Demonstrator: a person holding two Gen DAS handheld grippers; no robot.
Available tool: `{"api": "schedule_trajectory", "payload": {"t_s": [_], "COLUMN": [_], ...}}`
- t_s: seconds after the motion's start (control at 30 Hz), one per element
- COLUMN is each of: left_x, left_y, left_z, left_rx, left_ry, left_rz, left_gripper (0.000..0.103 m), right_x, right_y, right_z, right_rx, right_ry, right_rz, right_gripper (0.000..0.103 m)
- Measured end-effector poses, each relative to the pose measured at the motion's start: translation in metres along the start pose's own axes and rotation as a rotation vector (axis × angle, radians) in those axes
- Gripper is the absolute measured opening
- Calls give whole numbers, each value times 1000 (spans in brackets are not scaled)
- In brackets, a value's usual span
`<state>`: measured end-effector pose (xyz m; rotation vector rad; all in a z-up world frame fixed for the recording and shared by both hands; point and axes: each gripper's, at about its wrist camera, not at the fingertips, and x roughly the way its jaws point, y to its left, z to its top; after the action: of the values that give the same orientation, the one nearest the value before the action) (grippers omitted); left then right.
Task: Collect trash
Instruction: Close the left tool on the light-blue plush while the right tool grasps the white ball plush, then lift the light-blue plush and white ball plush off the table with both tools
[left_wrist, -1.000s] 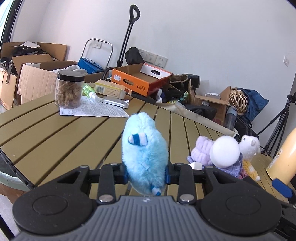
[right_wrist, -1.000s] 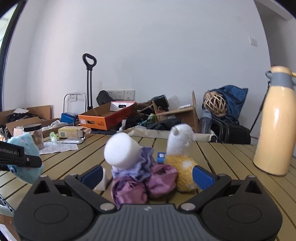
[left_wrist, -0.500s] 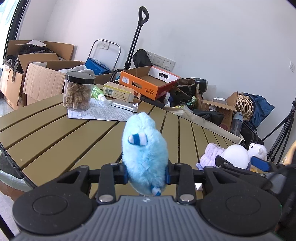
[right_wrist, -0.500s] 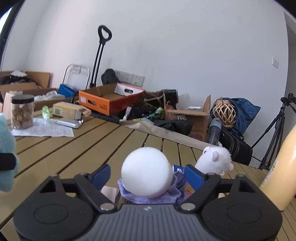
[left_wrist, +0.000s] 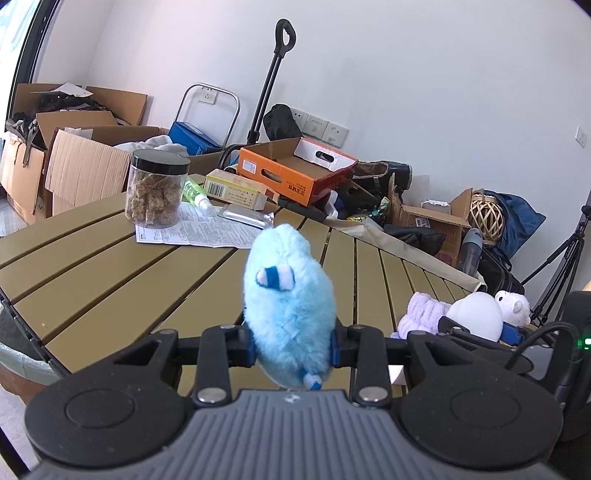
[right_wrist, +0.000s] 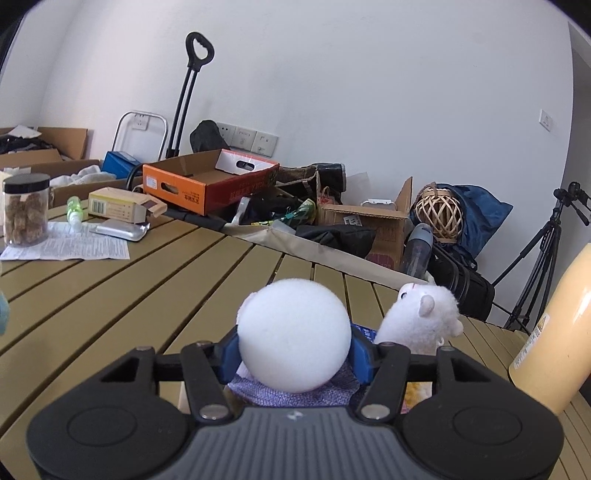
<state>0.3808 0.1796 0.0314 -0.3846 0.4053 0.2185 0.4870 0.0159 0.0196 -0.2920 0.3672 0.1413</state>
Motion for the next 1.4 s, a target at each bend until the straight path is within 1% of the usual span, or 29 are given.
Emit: {"api": "schedule_trajectory", "payload": {"t_s": [0.3,0.57,0.7,0.87,1.1,1.4], "left_x": [-6,-15,-18,-19,-19,-16], "left_y": [-4,-6,-6,-6,-7,-10], "left_z": [-1,-2,-1,-1,-1,-2], "left_rx": [11,16,20,19,20,28], "left_ry": [-13,-23,-29,-33,-33,-31], "left_rz": [-7,-13,-18,-25,-27,-28], "left_gripper": [34,34,34,34,34,34], "right_x": [-29,-48,-54,-53,-44,-30], "right_y": [-19,-33,-45,-57,-77,-97], "right_z": [2,2,2,2,4,-9], "right_rx": [53,87,139,183,271,374], "right_ry": [-59,-73,-82,-72,-40,10], "right_rz": [33,38,32,16,39,32], "right_gripper": [57,57,57,57,58,56]}}
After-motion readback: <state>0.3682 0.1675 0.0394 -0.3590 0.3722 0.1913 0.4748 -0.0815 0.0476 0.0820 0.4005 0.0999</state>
